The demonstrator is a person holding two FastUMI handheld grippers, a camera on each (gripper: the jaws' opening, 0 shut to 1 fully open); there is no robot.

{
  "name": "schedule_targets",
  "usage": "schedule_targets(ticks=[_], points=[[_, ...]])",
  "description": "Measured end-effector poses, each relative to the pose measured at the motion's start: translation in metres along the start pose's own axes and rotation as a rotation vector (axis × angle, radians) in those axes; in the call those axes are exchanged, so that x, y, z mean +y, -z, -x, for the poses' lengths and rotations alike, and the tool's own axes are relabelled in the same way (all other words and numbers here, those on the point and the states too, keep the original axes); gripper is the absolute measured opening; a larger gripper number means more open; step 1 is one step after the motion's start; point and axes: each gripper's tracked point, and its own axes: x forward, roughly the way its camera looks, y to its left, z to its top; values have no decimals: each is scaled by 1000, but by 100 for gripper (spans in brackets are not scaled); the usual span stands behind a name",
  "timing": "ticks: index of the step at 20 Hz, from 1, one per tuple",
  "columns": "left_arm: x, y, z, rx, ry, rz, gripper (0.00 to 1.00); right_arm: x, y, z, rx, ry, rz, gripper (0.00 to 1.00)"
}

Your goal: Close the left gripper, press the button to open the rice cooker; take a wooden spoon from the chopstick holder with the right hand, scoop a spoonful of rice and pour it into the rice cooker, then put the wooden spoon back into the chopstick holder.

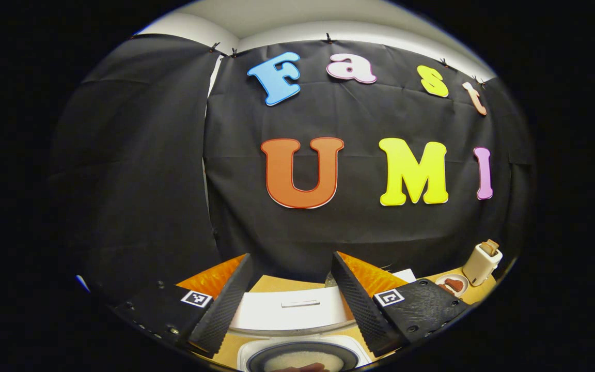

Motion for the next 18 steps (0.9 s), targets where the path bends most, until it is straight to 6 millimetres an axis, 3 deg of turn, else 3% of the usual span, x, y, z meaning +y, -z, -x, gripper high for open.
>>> schedule_targets(ticks=[1,2,6,7,10,11,14,15,17,18], points=[[0,2,7,2,4,0,99,1,-3,6,-9,2,5,92],[-1,5,14,4,7,-3,99,1,-6,13,-20,5,7,96],[-7,17,43,15,16,3,99,11,-12,36,-60,-6,15,95],[-9,24,51,22,17,0,99,14,-12,40,-62,-8,9,91],[-15,39,74,43,37,2,97,21,-9,58,-47,-24,-1,96],[-17,47,82,52,42,6,96,21,-13,65,-55,-20,-11,92],[-27,71,99,122,68,5,96,24,-24,91,-101,-12,-19,95],[-30,77,104,139,78,6,96,25,-25,98,-109,-7,-15,91],[-33,87,112,165,85,-1,96,28,-25,113,-111,-2,-13,91],[-35,92,115,173,92,-12,96,34,-31,120,-126,-13,-10,95]])
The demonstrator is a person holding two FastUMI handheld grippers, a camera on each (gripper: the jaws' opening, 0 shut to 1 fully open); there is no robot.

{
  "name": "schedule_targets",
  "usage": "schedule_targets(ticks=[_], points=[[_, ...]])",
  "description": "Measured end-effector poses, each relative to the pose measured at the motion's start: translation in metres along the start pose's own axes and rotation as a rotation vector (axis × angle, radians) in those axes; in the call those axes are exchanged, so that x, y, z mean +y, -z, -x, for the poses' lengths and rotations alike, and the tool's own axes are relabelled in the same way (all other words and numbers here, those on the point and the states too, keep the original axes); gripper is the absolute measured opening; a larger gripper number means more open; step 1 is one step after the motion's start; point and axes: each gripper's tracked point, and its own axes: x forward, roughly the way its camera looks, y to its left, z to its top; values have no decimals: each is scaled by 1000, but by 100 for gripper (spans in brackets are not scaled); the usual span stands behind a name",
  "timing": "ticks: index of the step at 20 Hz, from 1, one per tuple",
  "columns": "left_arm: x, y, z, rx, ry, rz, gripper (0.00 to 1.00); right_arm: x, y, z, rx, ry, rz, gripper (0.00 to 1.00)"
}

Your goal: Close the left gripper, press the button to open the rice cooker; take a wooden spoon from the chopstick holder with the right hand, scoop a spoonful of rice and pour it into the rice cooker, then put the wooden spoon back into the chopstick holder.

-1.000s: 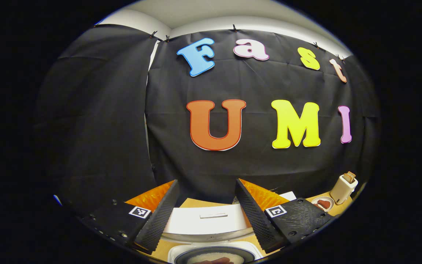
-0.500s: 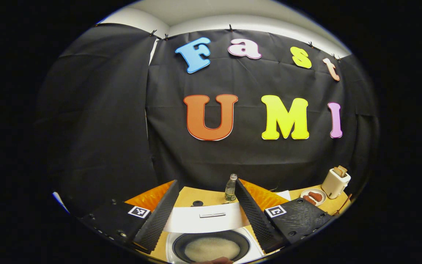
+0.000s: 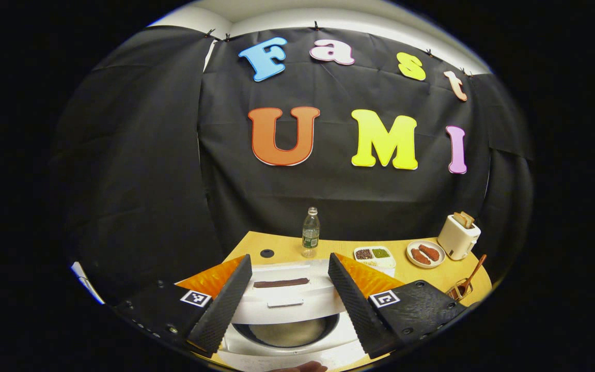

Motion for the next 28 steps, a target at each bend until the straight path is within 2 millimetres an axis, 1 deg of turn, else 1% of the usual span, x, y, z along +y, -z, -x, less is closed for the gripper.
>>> schedule_targets(ticks=[1,2,3,4,5,9,10,11,12,15,17,20,21,22,24,26,27,28], points=[[-3,5,3,7,5,-8,96,4,-6,6,-14,-7,5,95],[-3,10,6,14,6,-12,96,4,-7,9,-17,-5,13,96],[-5,15,9,23,12,-9,96,3,-8,12,-17,1,20,91],[-6,20,12,28,21,1,96,5,-10,16,-22,-2,27,95],[-8,25,12,41,26,14,96,9,-12,19,-26,-6,29,95],[-14,57,15,109,29,21,96,20,-8,21,-12,-39,19,95],[-14,63,15,113,28,9,97,23,-5,20,1,-50,15,91],[-14,69,16,115,31,4,97,25,-2,21,15,-58,12,95],[-14,75,17,122,31,4,97,26,-2,21,20,-64,10,96],[-15,91,19,130,39,-5,98,21,-4,21,18,-50,18,96],[-16,105,21,144,39,-26,98,23,-6,23,13,-43,19,95],[-16,127,22,185,33,-46,99,27,-3,25,17,-51,16,96],[-17,130,23,183,32,-54,99,29,-1,26,21,-60,14,92],[-16,129,23,179,32,-57,99,30,0,26,24,-70,9,95],[-14,129,28,162,36,-51,99,30,3,26,33,-74,2,96],[-14,132,31,149,38,-41,99,28,6,24,40,-69,1,95],[-15,132,31,131,39,-44,99,28,7,23,43,-67,-3,92],[-14,132,32,118,36,-46,99,30,10,22,48,-67,-9,96]])
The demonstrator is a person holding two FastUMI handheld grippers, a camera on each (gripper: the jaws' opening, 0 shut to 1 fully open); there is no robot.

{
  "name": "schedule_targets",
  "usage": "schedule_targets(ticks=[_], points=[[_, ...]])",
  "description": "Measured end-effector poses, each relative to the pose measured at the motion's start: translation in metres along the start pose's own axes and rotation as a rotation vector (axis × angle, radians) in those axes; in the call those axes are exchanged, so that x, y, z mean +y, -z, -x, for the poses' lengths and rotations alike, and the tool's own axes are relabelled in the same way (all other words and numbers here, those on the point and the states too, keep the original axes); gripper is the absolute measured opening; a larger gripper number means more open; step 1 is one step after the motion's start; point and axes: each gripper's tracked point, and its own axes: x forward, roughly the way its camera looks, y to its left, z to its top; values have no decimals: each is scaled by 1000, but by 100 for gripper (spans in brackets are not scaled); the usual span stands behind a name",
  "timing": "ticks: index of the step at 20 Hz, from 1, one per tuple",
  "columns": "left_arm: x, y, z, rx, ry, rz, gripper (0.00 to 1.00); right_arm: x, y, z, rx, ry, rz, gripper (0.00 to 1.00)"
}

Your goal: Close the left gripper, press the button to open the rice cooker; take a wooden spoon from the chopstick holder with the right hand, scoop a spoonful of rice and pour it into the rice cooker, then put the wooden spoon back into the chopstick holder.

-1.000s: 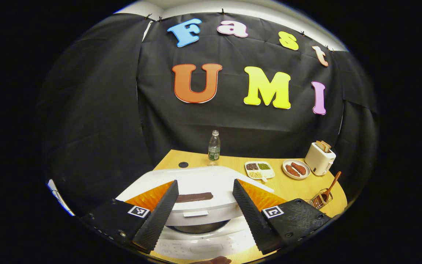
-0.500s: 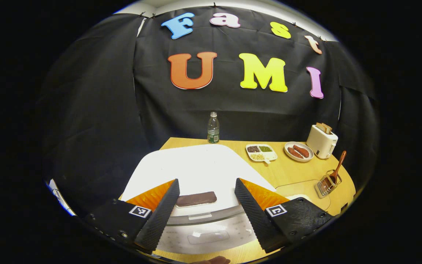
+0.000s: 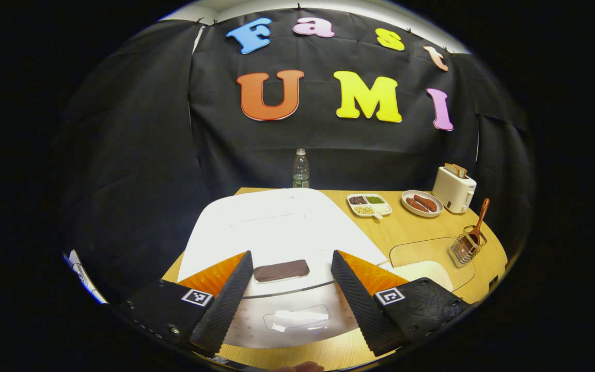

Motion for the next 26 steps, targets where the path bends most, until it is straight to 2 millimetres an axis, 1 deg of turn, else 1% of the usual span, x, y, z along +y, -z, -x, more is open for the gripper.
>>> schedule_targets(ticks=[2,3,4,6,12,15,20,21,22,24,25,26], points=[[1,3,0,-14,-12,-2,99,3,5,-1,14,-7,-5,96],[1,3,-1,-22,-16,0,99,5,7,-1,18,-10,-2,100],[0,3,-1,-29,-18,1,99,7,9,-2,21,-10,4,96],[1,3,-2,-41,-21,2,99,8,10,-2,24,-13,17,96],[2,9,-5,-49,-23,22,100,0,14,-3,34,10,8,95],[2,9,-5,-57,-20,32,100,-6,14,-3,35,28,5,95],[2,9,-6,-58,-29,58,100,-11,14,-3,35,41,-1,96],[3,5,-5,-62,-31,57,100,-12,14,-4,36,42,-3,92],[3,4,-3,-70,-36,56,99,-13,15,-4,38,45,-4,95],[8,0,1,-95,-52,77,97,-15,15,-5,36,48,-4,95],[7,0,4,-96,-53,93,96,-15,16,-6,39,48,-6,91],[6,-3,10,-109,-57,97,96,-15,18,-8,45,48,-7,91]])
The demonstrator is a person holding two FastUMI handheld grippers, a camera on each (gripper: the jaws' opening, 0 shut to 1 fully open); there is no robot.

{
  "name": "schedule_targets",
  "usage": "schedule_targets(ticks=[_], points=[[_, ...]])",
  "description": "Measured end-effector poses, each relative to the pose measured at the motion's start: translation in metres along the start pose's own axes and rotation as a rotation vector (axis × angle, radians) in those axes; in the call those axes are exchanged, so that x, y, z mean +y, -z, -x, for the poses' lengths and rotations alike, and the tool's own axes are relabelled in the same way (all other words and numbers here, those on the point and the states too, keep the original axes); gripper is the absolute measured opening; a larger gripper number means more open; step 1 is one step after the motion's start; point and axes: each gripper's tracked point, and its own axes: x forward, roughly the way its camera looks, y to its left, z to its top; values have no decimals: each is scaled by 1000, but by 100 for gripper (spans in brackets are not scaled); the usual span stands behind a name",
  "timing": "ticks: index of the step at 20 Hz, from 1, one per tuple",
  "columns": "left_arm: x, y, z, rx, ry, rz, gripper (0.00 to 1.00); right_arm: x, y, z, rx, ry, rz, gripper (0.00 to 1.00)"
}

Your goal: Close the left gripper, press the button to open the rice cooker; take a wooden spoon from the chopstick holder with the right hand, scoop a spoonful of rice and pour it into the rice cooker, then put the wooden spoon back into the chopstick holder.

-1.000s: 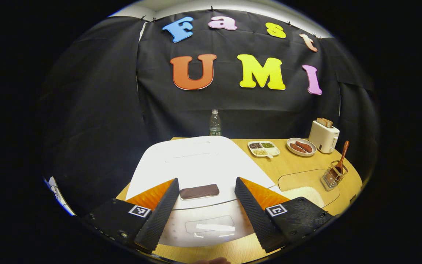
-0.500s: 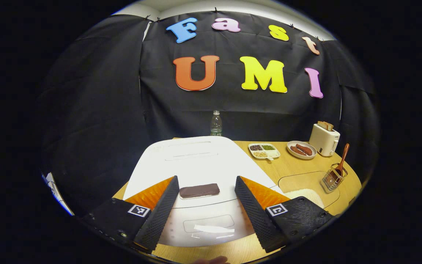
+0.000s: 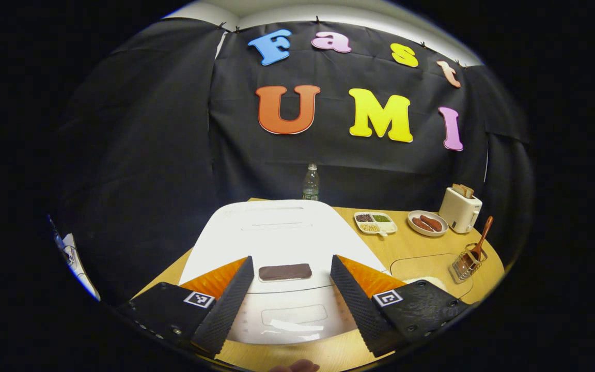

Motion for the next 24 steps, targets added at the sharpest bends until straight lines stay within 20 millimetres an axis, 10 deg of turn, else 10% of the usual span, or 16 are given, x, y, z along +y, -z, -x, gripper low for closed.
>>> schedule_targets(ticks=[6,13,24], points=[[-9,-38,55,-103,-21,-25,93,-6,6,-8,23,19,-8,96],[-73,-76,147,-227,112,-39,92,-6,5,-9,25,26,10,96],[-127,-72,215,-304,206,-117,94,-14,10,-11,42,37,0,91]])
